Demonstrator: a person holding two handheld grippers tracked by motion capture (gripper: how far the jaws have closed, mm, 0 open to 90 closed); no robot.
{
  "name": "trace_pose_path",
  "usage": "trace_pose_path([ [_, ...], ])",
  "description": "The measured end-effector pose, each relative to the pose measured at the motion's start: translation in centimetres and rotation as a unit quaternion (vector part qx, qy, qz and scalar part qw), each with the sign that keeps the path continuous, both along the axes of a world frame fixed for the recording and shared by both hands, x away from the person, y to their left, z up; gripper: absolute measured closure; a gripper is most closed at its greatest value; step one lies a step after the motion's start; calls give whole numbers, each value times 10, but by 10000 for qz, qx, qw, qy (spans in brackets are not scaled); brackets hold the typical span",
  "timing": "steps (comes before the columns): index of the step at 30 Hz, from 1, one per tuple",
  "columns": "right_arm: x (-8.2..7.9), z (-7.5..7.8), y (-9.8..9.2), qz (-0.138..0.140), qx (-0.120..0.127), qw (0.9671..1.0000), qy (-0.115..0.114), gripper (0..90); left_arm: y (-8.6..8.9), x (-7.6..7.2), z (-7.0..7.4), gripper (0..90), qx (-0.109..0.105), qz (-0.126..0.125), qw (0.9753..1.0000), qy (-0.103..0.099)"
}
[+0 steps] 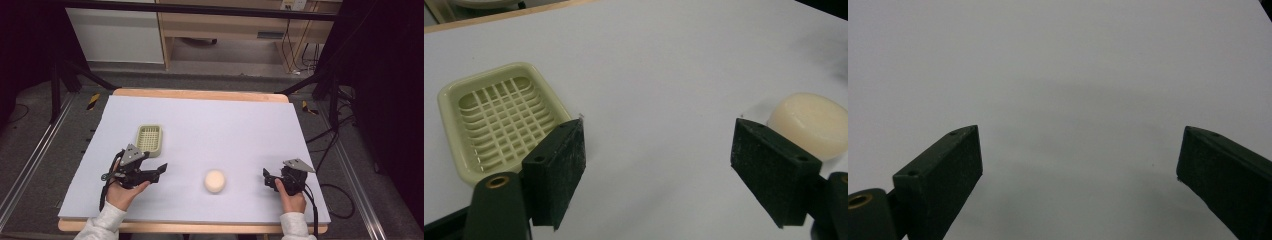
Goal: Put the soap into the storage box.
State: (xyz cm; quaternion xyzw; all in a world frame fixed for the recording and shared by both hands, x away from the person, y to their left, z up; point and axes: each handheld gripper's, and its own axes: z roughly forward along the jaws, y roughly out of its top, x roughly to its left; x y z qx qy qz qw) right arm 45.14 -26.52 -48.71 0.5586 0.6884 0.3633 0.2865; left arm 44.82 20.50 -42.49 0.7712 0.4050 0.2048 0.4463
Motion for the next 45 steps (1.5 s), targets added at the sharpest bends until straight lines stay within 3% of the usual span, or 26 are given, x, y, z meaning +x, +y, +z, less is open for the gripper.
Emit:
trace_pose_path([
  [45,0,0,0,-41,-23,10000,24,50,-63,3,2,228,181,-635,9978,96],
])
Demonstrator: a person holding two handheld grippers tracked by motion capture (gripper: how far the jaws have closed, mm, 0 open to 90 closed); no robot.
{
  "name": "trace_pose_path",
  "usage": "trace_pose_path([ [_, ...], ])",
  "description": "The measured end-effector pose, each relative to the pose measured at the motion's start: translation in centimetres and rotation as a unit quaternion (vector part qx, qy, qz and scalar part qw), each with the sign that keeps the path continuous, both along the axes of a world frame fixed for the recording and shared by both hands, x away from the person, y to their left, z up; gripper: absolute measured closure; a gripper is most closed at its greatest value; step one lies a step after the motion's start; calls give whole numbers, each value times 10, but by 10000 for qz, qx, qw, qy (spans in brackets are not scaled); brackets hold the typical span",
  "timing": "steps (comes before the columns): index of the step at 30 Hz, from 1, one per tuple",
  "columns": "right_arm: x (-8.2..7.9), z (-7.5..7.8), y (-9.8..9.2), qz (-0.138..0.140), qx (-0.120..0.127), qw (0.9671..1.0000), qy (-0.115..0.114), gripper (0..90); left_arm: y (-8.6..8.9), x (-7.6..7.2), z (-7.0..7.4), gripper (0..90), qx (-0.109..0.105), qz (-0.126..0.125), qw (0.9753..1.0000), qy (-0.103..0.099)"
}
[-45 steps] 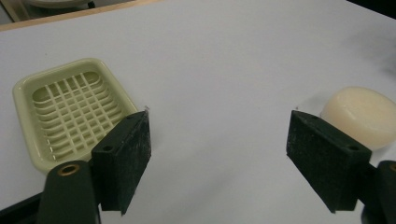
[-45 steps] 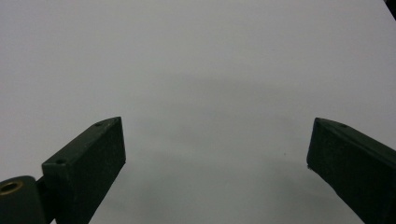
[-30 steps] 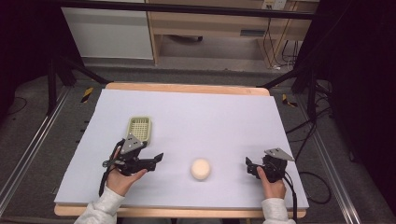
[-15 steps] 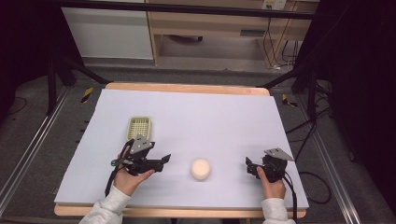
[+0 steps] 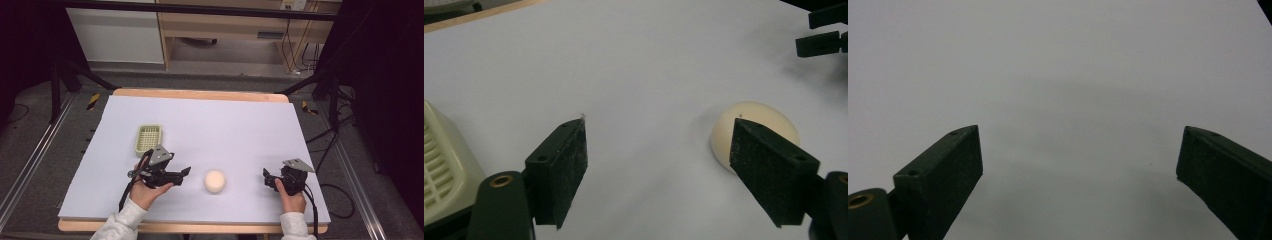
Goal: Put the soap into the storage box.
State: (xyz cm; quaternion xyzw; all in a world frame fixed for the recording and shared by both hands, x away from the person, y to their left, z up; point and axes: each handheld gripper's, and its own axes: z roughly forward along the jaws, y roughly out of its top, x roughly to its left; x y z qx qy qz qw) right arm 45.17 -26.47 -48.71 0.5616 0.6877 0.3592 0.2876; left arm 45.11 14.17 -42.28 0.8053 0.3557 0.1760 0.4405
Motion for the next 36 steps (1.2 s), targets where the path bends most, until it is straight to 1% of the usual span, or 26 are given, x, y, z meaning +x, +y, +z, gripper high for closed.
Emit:
trace_pose_path([
  [7,0,0,0,-6,1,10000,-1,50,-11,-1,-3,229,5,-90,10000,34],
  [15,0,0,0,-4,4,10000,1,50,-23,-3,-2,228,21,-211,9998,26],
  [20,0,0,0,-3,6,10000,-1,50,-30,-3,-3,228,33,-273,9996,55],
  [30,0,0,0,-13,2,10000,-20,50,-38,-4,-4,227,30,-334,9994,68],
  [36,0,0,0,-17,-3,10000,-23,50,-42,-4,-7,226,83,-384,9992,87],
])
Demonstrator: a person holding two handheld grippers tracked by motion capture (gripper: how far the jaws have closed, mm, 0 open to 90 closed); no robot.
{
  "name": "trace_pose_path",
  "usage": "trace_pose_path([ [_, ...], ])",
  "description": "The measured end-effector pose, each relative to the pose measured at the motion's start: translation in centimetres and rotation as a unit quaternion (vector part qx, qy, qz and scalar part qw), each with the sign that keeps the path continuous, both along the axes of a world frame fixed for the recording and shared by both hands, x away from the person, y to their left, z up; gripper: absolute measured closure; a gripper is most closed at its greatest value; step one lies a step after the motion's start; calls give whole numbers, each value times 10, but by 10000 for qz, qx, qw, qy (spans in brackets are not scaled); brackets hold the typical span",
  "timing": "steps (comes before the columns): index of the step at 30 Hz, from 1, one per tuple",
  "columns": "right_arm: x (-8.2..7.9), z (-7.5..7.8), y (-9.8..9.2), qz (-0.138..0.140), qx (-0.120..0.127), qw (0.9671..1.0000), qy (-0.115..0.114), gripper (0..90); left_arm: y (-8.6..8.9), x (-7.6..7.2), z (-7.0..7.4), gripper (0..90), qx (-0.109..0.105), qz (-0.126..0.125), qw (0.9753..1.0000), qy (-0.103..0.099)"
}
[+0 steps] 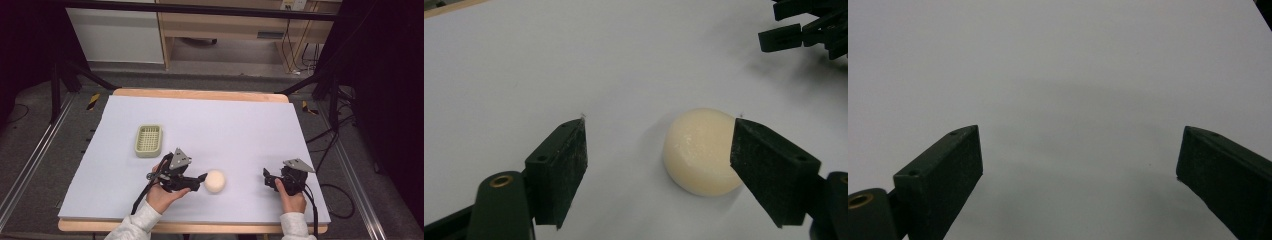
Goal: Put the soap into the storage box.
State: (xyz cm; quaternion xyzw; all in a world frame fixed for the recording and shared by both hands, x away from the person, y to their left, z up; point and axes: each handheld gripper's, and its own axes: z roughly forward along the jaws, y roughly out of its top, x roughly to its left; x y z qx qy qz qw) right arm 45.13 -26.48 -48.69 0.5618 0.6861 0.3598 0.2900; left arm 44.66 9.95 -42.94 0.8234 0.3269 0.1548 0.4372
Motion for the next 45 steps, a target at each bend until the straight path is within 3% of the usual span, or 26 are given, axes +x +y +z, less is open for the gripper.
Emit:
trace_pose_path([
  [24,0,0,1,16,-24,10000,0,50,-22,0,-9,205,121,-229,9995,172],
  [45,0,0,1,14,-19,10000,-6,50,-44,1,-20,146,473,-467,9971,365],
])
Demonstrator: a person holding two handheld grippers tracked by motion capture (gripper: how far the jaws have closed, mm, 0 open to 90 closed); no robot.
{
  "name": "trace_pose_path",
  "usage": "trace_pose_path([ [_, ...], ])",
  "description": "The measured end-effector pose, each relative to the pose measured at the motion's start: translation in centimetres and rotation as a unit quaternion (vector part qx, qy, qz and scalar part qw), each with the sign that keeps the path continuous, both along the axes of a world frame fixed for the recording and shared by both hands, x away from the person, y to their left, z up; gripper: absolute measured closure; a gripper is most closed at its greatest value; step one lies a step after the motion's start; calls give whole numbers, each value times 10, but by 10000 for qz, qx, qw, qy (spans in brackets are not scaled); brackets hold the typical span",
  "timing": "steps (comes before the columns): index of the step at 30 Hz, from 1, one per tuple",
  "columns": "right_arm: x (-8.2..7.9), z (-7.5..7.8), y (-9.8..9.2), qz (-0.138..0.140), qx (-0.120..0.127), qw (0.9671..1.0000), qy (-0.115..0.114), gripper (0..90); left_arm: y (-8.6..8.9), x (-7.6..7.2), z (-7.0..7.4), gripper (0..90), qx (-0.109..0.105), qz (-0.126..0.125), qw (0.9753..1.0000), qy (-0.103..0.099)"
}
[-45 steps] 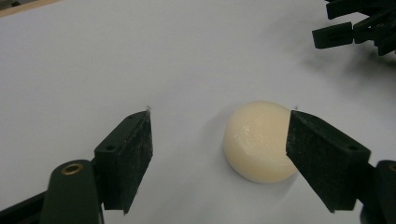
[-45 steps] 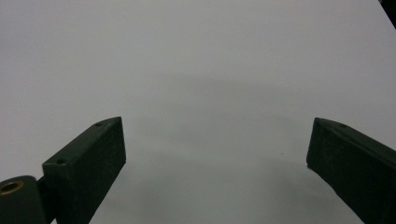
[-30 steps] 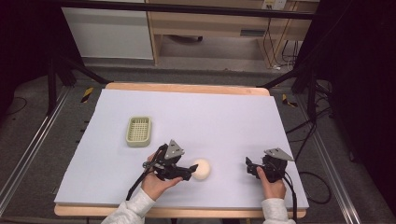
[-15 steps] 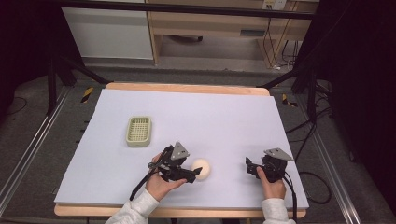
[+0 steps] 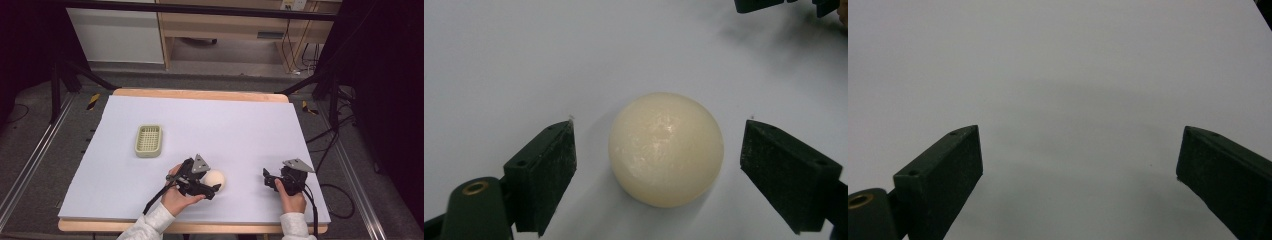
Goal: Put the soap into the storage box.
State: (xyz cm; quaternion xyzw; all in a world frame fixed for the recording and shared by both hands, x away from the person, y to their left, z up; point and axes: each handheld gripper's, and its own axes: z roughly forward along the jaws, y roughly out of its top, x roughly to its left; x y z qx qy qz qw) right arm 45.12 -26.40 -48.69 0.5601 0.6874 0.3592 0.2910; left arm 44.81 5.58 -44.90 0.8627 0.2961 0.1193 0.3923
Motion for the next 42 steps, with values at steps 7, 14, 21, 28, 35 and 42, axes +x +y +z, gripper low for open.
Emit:
trace_pose_path([
  [7,0,0,0,10,-2,10000,9,50,-6,2,-4,149,67,-43,10000,56],
  [14,0,0,0,8,1,10000,13,50,-10,3,-9,171,264,-40,9996,30],
  [21,0,0,0,13,-1,10000,16,50,-13,6,-14,186,355,-103,9993,94],
  [28,0,0,0,16,19,10000,35,50,-18,6,-20,228,431,-130,9988,172],
  [35,0,0,0,18,22,10000,35,50,-19,7,-23,235,489,-125,9985,203],
  [42,0,0,0,21,14,10000,31,51,-19,7,-23,237,505,-114,9985,204],
])
